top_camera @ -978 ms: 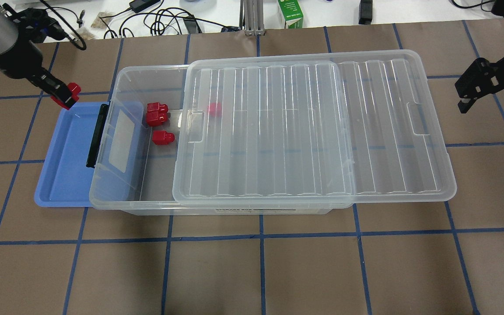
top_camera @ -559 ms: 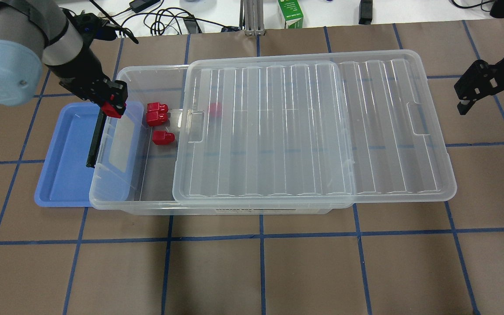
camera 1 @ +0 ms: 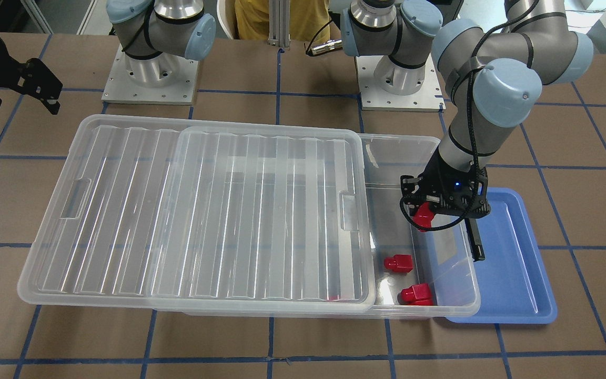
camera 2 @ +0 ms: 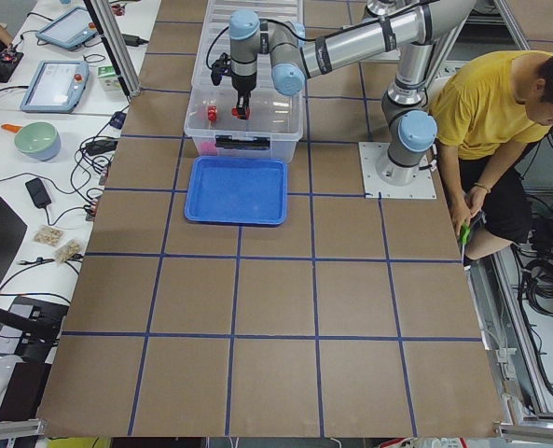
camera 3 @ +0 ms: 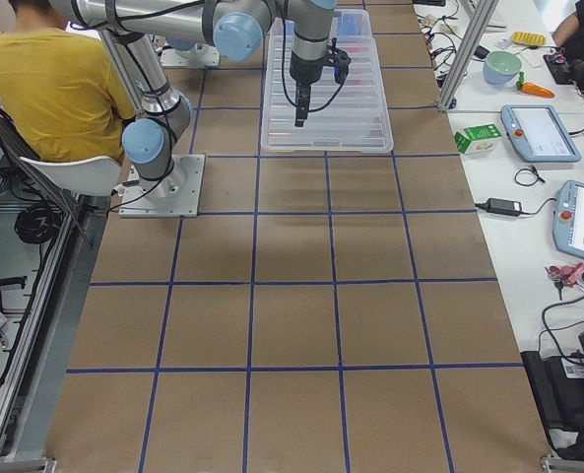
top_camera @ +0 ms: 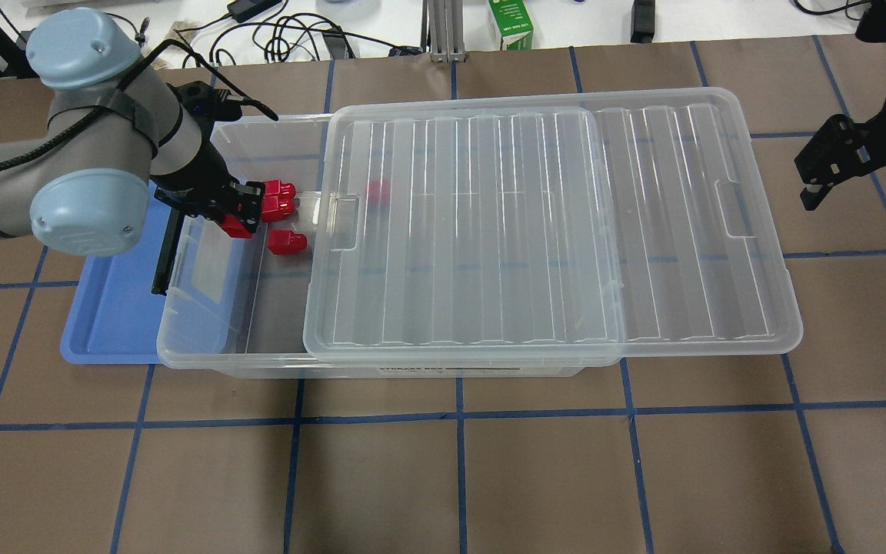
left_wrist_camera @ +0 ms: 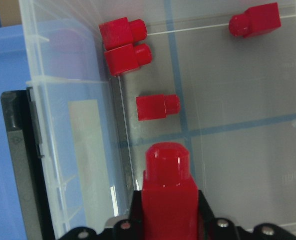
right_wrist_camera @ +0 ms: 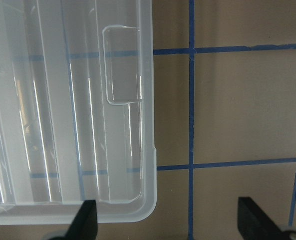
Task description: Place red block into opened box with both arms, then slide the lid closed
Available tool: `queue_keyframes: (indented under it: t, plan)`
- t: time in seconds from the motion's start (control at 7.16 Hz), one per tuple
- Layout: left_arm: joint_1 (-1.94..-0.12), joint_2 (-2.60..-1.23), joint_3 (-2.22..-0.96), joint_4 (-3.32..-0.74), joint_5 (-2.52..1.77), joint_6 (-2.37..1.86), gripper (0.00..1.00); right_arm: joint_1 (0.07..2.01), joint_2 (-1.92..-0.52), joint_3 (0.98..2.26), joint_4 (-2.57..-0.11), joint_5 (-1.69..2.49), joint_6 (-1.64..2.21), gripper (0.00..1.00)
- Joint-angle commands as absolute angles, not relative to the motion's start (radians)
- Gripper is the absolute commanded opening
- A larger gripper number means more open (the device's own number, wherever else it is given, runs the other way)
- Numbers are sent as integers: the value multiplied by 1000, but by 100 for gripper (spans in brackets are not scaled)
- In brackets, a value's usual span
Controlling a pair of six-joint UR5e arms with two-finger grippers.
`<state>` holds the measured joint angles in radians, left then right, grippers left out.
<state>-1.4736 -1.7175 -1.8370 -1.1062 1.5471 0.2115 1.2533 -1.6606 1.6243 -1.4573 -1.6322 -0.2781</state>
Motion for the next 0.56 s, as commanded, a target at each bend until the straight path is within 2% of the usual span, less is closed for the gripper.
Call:
queue_keyframes:
  t: [0.0, 0.14, 0.28, 0.42]
  plan:
    - [-1476, -1733, -1877, -1089, 1542, 177, 0, 1253, -1666, 1638, -1457, -1632, -278, 100]
    - [-1476, -1733, -1902, -1088, 1543, 182, 0, 1253, -1666, 1638, -1457, -1632, -279, 100]
    - [-1476, -1733, -1904, -1083, 1545, 184, 18, 1253, -1666, 1640, -1457, -1632, -279, 100]
    - [-1474, -1733, -1905, -1083, 1543, 186, 63, 1253, -1666, 1640, -1457, -1632, -279, 100]
